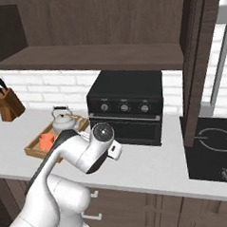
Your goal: Pick the kettle from the counter and place it on the tray. Then pick the mug from the cabinet and place it on the tray. Then close the cabinet doors.
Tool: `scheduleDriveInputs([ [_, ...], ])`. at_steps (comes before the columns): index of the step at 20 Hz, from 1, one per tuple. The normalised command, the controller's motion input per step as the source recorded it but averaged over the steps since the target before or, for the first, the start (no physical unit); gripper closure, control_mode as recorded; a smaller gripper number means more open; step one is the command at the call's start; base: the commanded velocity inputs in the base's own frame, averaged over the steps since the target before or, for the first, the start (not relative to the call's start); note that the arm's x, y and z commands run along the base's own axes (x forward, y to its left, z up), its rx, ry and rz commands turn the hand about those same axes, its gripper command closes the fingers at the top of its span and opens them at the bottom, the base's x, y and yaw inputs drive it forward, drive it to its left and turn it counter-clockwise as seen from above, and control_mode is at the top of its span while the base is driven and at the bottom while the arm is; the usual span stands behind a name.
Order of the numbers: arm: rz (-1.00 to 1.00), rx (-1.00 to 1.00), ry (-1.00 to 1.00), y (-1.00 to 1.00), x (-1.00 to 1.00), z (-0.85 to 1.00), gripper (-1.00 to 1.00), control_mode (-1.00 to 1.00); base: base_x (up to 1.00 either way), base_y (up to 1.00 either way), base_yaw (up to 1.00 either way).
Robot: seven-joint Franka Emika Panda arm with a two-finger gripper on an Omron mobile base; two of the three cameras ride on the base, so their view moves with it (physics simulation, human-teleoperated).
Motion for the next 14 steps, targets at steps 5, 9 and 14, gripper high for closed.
scheduleDriveInputs([
  [5, -0.20, 0.24, -0.01, -0.88, 0.04, 0.00, -1.00, -1.00, 0.00, 0.00, 0.00],
  [9, -0.15, 0.39, -0.11, -0.93, 0.00, 0.00, -1.00, -1.00, 0.00, 0.00, 0.00],
  [14, -0.17, 0.29, -0.10, -0.85, 0.03, 0.00, -1.00, -1.00, 0.00, 0.00, 0.00],
])
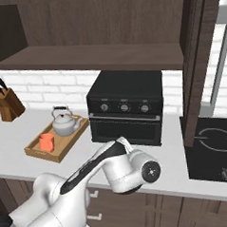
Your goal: Pick the kettle from the counter and place it on the tray. Then pick the mug from the cabinet and place it on the tray. Then close the cabinet doors.
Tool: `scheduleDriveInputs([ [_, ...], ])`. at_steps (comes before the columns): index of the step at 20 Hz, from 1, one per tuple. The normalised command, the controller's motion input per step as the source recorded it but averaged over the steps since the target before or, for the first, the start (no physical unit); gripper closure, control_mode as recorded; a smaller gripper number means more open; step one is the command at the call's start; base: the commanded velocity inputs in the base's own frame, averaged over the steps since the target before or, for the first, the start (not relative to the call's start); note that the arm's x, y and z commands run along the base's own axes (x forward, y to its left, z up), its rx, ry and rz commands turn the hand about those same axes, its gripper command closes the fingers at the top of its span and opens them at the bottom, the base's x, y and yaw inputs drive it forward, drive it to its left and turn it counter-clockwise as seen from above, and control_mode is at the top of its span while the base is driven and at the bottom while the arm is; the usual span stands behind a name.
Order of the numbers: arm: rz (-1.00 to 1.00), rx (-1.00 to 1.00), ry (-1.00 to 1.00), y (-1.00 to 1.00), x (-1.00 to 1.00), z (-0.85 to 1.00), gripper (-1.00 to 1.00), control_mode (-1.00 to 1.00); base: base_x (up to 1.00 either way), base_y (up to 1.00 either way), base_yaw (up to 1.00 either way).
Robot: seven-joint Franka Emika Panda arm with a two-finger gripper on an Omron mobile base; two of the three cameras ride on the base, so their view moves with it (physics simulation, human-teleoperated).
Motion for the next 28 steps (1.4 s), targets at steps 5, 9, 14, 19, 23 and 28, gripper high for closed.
scheduleDriveInputs([
  [5, -0.17, 0.18, -0.08, -0.97, 0.01, 0.00, -1.00, -1.00, 0.00, 0.00, 0.00],
  [9, -0.14, 0.19, -0.13, -0.95, 0.00, 0.00, 1.00, -1.00, 0.00, 0.00, 0.00],
  [14, -0.09, 0.26, -0.25, -0.87, 0.00, 0.00, 1.00, -1.00, 0.00, 0.00, 0.00],
  [19, -0.01, 0.26, -0.13, -0.76, 0.01, 0.00, 1.00, -1.00, 0.00, 0.00, 0.00],
  [23, 0.01, 0.31, -0.01, -0.54, 0.00, 0.08, 1.00, -1.00, 0.00, 0.00, 0.00],
  [28, 0.00, 0.23, -0.18, -0.40, 0.03, 0.22, 1.00, -1.00, 0.00, 0.00, 0.00],
])
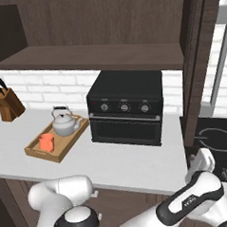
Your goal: Pick the kettle from the counter and place it on the tray. Then pick the mug from the cabinet and place it on the tray. Then close the cabinet doors.
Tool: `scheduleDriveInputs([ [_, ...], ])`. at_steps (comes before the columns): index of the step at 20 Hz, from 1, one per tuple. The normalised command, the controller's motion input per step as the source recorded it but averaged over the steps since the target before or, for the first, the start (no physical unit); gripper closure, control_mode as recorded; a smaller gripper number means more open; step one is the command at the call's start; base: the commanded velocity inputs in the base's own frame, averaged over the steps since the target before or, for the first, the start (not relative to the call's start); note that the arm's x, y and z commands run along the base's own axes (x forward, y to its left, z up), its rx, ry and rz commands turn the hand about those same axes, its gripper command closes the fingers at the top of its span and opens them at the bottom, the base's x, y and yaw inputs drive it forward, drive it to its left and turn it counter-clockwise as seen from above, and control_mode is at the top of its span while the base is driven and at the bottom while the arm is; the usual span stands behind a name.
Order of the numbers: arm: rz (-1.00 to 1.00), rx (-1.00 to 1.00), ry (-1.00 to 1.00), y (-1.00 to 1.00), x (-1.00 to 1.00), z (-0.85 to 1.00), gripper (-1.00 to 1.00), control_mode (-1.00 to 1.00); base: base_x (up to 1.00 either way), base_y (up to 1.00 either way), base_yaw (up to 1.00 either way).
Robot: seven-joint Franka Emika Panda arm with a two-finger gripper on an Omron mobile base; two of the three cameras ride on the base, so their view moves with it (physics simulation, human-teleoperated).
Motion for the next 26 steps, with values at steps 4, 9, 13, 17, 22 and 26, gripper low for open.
scheduleDriveInputs([
  [4, 0.00, 0.39, -0.28, -0.43, 0.11, 0.27, 1.00, -1.00, 0.00, 0.00, 0.00],
  [9, 0.00, 0.41, -0.22, -0.53, 0.05, 0.51, 1.00, -1.00, 0.00, 0.00, 0.00],
  [13, -0.03, 0.22, -0.10, -0.63, 0.04, 0.36, 1.00, -1.00, 0.00, 0.00, 0.00],
  [17, -0.03, 0.14, -0.06, -0.54, 0.05, 0.36, 1.00, -1.00, 0.00, 0.00, 0.00],
  [22, 0.00, 0.15, -0.17, -0.24, 0.08, 0.51, 1.00, -1.00, 0.00, 0.00, 0.00],
  [26, 0.00, 0.15, -0.28, 0.00, 0.08, 0.61, 1.00, -1.00, 0.00, 0.00, 0.00],
])
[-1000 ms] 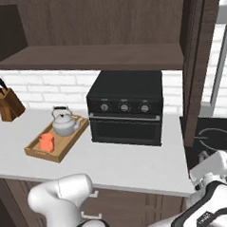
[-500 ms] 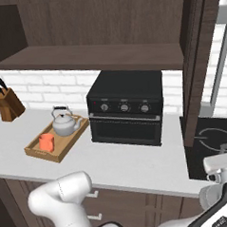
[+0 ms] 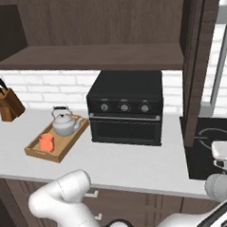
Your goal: Pick the kettle from the counter and place it on the tray. Then pick the mug from the cabinet and place it on the tray. Then close the cabinet doors.
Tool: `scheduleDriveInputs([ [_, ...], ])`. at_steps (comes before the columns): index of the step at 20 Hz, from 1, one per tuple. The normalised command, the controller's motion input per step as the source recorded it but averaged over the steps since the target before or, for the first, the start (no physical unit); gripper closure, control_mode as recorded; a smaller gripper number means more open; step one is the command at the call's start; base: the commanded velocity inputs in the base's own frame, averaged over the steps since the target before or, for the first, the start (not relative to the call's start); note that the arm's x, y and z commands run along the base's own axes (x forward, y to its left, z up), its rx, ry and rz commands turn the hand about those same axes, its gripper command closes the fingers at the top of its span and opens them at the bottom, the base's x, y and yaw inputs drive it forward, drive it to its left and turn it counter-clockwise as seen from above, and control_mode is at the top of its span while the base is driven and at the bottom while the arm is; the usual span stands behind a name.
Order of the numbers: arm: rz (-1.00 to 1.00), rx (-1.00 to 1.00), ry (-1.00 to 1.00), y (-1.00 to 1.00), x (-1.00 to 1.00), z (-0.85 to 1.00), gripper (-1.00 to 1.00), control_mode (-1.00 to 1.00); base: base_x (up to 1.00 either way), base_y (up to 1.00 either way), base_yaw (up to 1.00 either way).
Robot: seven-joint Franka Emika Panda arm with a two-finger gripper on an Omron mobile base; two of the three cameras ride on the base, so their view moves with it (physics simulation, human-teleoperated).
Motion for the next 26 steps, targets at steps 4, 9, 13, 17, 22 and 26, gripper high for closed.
scheduleDriveInputs([
  [4, 0.01, 0.12, -0.31, 0.00, 0.00, 0.62, 1.00, -1.00, 0.00, 0.00, 0.00],
  [9, 0.07, 0.07, -0.30, 0.00, -0.01, 0.57, 1.00, -1.00, 0.00, 0.00, 0.00],
  [13, 0.07, -0.06, -0.18, 0.04, -0.33, 0.60, 1.00, -1.00, 0.00, 0.00, 0.00],
  [17, 0.00, -0.19, -0.06, 0.22, -0.56, 0.54, 1.00, -1.00, 0.00, 0.00, 0.00],
  [22, 0.00, -0.32, 0.00, 0.52, -0.84, 0.41, 1.00, -1.00, 0.00, 0.00, 0.00],
  [26, 0.03, -0.31, -0.07, 0.90, -0.59, 0.54, 1.00, -1.00, 0.00, 0.00, 0.00],
])
